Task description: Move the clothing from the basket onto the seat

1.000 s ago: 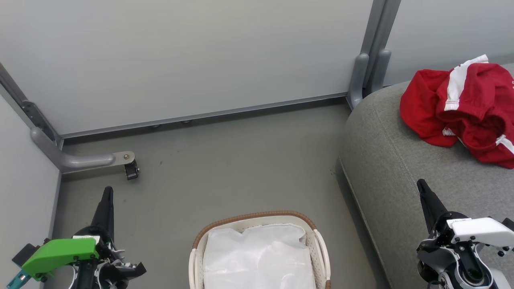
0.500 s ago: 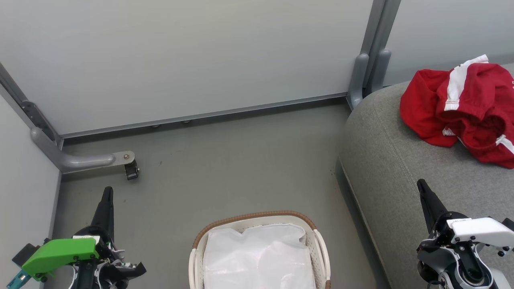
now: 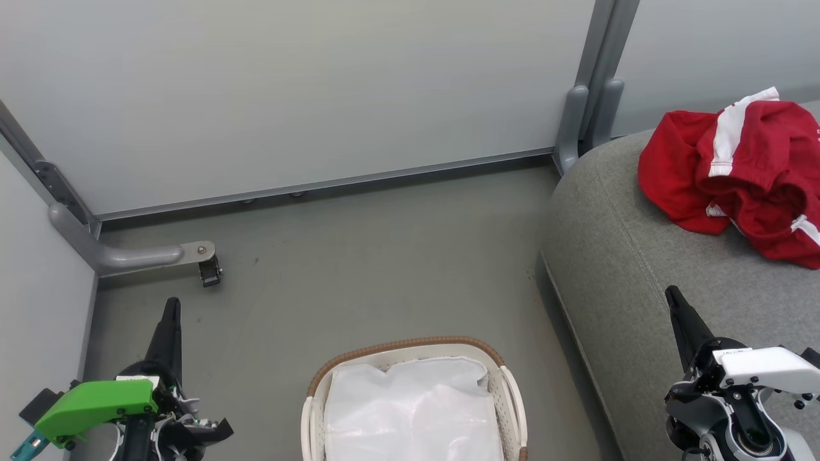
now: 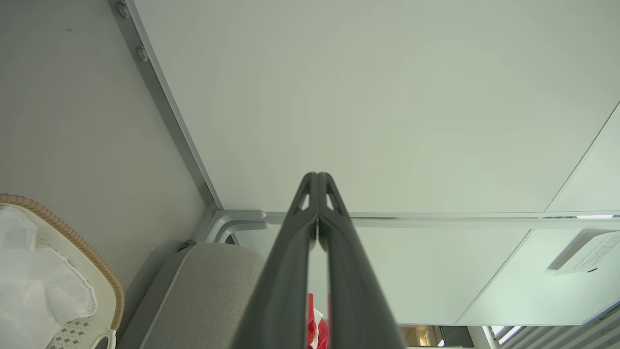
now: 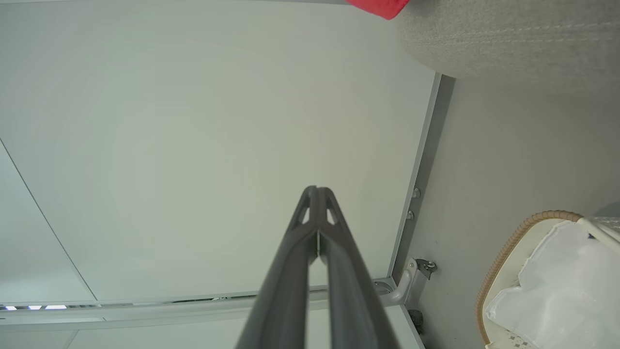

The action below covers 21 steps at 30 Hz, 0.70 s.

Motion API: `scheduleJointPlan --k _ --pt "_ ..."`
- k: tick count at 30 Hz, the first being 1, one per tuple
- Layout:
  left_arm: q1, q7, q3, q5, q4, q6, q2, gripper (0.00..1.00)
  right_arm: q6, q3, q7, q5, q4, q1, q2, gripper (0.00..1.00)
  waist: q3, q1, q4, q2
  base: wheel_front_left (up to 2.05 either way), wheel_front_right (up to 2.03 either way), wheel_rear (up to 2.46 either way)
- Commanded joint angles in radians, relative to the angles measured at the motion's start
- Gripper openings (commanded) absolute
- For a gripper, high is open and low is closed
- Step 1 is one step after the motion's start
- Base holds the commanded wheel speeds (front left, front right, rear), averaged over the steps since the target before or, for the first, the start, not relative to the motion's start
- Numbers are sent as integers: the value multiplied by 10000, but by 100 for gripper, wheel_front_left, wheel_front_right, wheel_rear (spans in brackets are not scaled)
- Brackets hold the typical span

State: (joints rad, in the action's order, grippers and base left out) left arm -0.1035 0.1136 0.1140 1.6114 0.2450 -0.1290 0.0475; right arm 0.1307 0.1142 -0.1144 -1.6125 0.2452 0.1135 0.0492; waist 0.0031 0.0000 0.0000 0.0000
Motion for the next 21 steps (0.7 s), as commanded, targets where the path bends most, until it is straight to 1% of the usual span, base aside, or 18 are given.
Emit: scheduleJointPlan --k 1,21 --pt "-102 43 22 31 -15 -41 51 0 0 25 -26 -8 -29 -106 36 0 0 0 0 0 0 0 0" --pt "-102 42 21 32 -16 -43 51 0 0 28 -29 -2 -29 -106 34 0 0 0 0 0 0 0 0"
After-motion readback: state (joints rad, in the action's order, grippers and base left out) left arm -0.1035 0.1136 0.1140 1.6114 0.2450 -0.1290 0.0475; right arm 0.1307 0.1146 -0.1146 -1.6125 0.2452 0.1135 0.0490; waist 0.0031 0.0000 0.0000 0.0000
